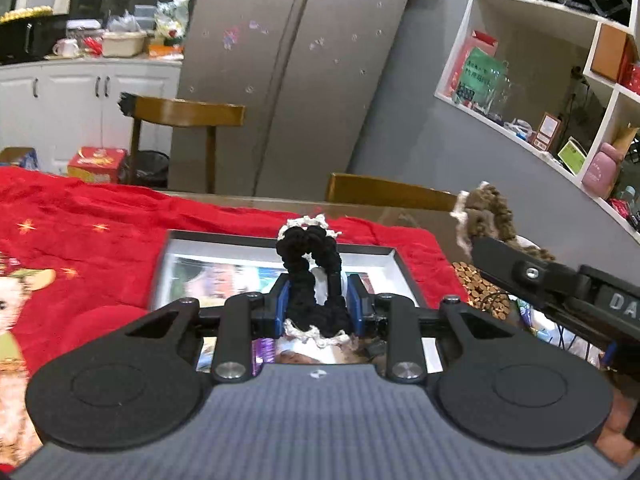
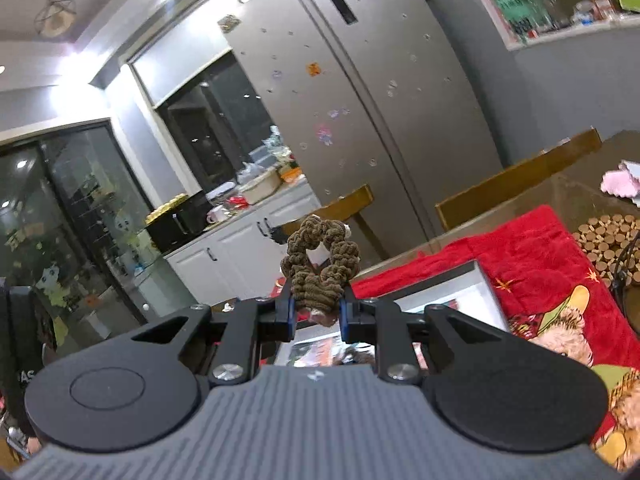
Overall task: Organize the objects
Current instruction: 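Lower the black scrunchie and rope ring into the box with both grippers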
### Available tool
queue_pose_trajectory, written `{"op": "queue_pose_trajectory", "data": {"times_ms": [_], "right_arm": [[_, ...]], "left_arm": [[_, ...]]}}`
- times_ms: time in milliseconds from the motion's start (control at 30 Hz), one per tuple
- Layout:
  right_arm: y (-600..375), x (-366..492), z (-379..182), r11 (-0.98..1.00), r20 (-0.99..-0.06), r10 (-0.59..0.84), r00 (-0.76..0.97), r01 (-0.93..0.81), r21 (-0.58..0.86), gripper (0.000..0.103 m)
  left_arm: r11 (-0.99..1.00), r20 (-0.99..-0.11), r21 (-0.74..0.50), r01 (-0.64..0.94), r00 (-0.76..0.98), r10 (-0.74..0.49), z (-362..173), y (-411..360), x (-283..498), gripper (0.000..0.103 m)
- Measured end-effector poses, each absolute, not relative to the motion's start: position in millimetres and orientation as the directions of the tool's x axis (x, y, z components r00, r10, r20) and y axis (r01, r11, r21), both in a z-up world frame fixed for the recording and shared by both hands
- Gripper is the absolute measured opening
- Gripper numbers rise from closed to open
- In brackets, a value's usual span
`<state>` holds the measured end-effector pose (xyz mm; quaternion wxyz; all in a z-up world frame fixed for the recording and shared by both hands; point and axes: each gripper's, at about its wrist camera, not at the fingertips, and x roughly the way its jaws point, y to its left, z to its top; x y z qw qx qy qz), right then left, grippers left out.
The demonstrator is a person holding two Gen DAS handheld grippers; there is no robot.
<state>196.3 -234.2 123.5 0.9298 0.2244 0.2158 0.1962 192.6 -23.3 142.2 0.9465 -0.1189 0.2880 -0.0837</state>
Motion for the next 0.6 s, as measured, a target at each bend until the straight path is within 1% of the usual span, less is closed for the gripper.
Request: {"op": "queue_pose_trajectory", "data": {"times_ms": [133, 267, 367, 533, 600], "right_arm": [[-237.9, 227.2, 105.7, 0.849, -0.399, 0.422, 0.814, -0.201, 0.488, 0.023], [-239.8, 247.6, 84.0, 0.883, -0.436, 0.356, 0.827, -0.146, 0.445, 0.023], [-246.6, 266.9, 65.0, 0.876, -0.476, 0.354, 0.805, -0.106, 0.471, 0.023], [-250.0, 288.5, 33.5, 0.856, -0.533, 0.372, 0.76, -0.059, 0.513, 0.023], [-247.0, 293.3, 24.2, 0.86, -0.557, 0.374, 0.742, -0.053, 0.507, 0.023]], "left_arm": [[0.945, -0.555, -0.308, 0.107, 0.787, -0.27, 130.3, -41.8, 227.7, 0.034], [0.956, -0.592, -0.282, 0.087, 0.768, -0.244, 113.3, -58.3, 259.2, 0.034], [0.966, -0.607, -0.25, 0.073, 0.765, -0.215, 96.9, -69.9, 276.3, 0.034], [0.957, -0.627, -0.265, 0.116, 0.733, -0.263, 62.3, -82.4, 300.8, 0.034], [0.965, -0.659, -0.224, 0.133, 0.709, -0.251, 50.3, -86.6, 306.3, 0.034]]}}
